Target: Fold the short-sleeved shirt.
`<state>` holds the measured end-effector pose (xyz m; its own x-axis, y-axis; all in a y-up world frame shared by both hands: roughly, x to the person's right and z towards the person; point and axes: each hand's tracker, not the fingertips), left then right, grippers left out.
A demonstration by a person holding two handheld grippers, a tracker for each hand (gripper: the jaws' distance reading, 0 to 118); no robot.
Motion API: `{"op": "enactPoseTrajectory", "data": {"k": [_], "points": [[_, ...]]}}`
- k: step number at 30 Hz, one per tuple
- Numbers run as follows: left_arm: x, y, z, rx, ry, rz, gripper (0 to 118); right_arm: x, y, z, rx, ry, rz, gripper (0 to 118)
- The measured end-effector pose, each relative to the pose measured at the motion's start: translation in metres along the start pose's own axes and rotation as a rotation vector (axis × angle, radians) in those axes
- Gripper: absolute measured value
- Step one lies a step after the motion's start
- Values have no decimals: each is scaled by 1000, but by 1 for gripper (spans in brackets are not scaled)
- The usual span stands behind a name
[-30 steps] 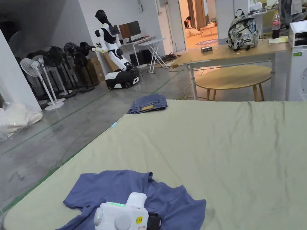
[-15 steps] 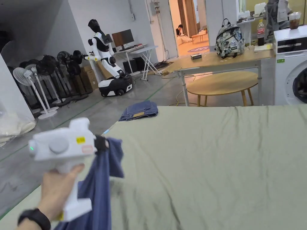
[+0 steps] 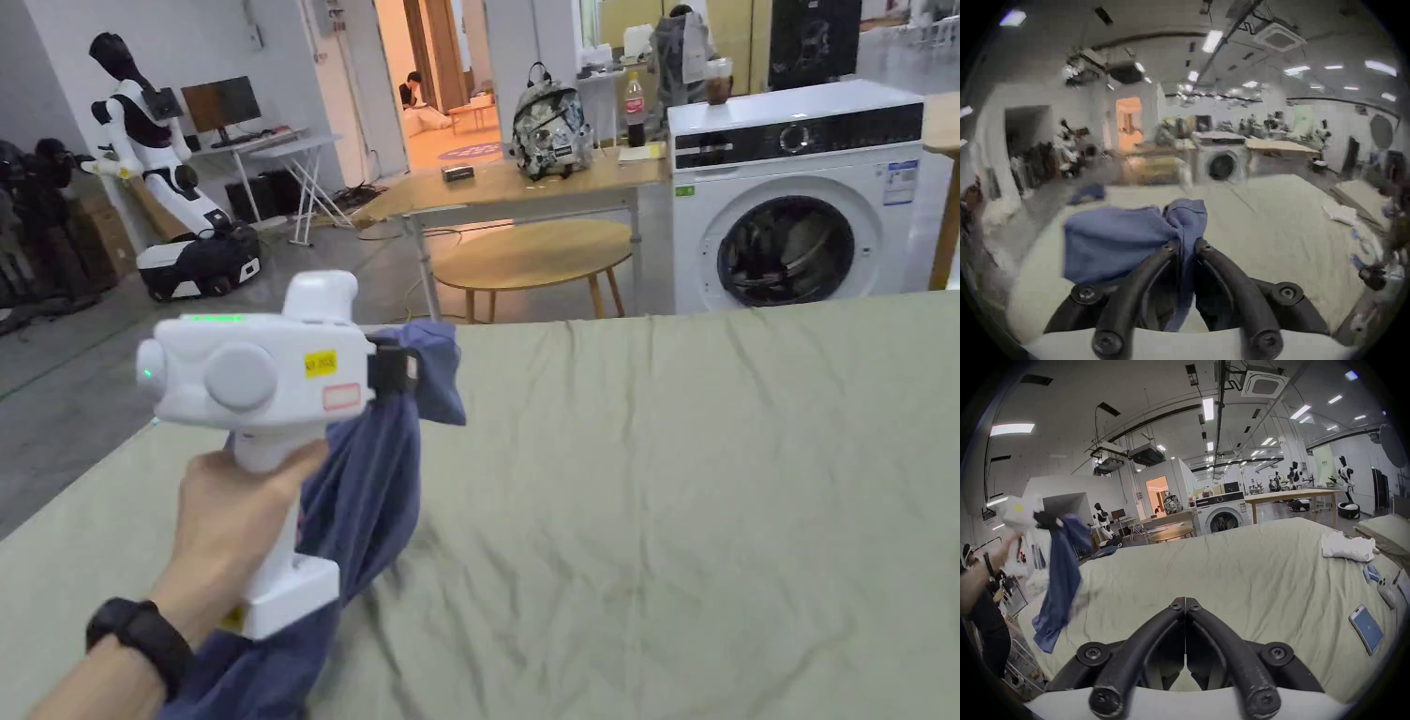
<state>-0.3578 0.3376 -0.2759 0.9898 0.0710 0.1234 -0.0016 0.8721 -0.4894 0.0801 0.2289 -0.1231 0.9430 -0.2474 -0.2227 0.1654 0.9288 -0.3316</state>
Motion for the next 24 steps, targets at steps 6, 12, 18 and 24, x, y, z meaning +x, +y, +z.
{"op": "enactPoseTrajectory", "data": {"k": [6,12,18,24], "points": [[191,-155,-89,-270,-407,-79,5,22,4,29,20,-119,-2,0],[331,-232,-79,-380,-735,-21,5,45,-2,45,5,-222,12,0],[341,-223,-45,-278,-774,-38,45,57,-2,62,1,-254,-7,0],[221,-173,39,12,-494,-119,50,59,-2,66,-14,-213,11,0]]}}
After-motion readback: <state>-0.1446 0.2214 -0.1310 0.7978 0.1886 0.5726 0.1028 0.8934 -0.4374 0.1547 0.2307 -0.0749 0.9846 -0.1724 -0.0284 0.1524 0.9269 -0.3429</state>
